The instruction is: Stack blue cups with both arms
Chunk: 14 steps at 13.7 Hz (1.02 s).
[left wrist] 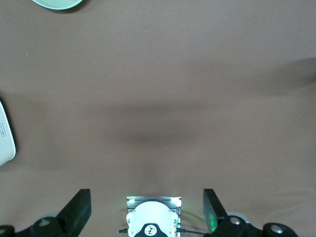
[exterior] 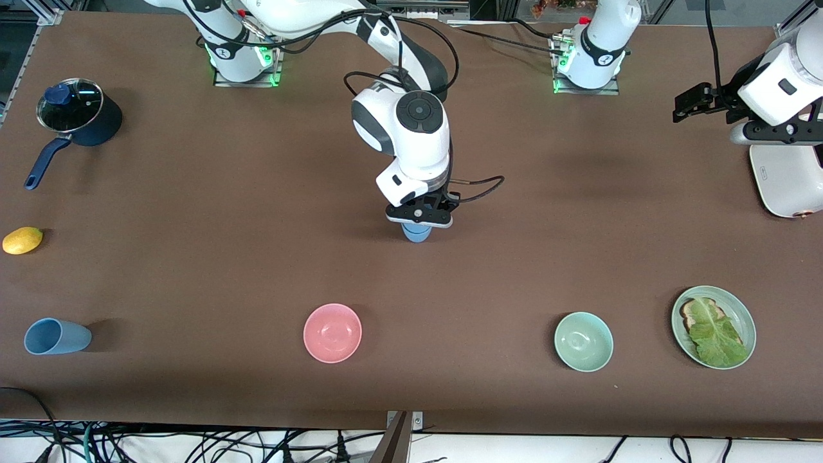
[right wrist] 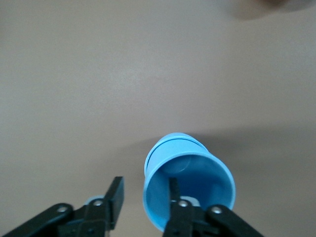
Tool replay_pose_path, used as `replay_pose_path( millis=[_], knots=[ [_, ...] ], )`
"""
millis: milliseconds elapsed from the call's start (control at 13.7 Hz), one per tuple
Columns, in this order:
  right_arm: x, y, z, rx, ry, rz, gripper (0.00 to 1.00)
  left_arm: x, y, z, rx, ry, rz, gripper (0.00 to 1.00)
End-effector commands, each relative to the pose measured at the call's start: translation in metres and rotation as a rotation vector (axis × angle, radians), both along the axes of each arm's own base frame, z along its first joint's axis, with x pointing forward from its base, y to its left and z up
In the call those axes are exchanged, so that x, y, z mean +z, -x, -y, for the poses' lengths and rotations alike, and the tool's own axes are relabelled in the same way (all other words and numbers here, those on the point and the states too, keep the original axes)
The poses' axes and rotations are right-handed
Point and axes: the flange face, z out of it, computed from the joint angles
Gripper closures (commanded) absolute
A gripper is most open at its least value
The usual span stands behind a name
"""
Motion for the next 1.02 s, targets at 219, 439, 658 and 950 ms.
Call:
replay_pose_path(
  millis=[219, 439, 658, 950],
  knots=[
    [0.074, -0.041, 0.079, -0.01, 0.025, -0.006, 0.0, 0.0, 0.003, -0.002, -0.014, 0.022, 0.012, 0.0],
    [0.112, -0.044, 0.151, 0.072, 0.042, -0.018, 0.0, -0.002, 0.002, -0.002, -0.014, 0.022, 0.009, 0.0],
    [0.153, -0.046, 0.236, 0.164, 0.077, -0.058, 0.0, -0.001, 0.002, -0.001, -0.015, 0.024, 0.01, 0.0],
    [0.197, -0.044, 0.339, 0.205, 0.074, -0.109, 0.0, -0.001, 0.001, -0.001, -0.015, 0.024, 0.01, 0.0]
  ],
)
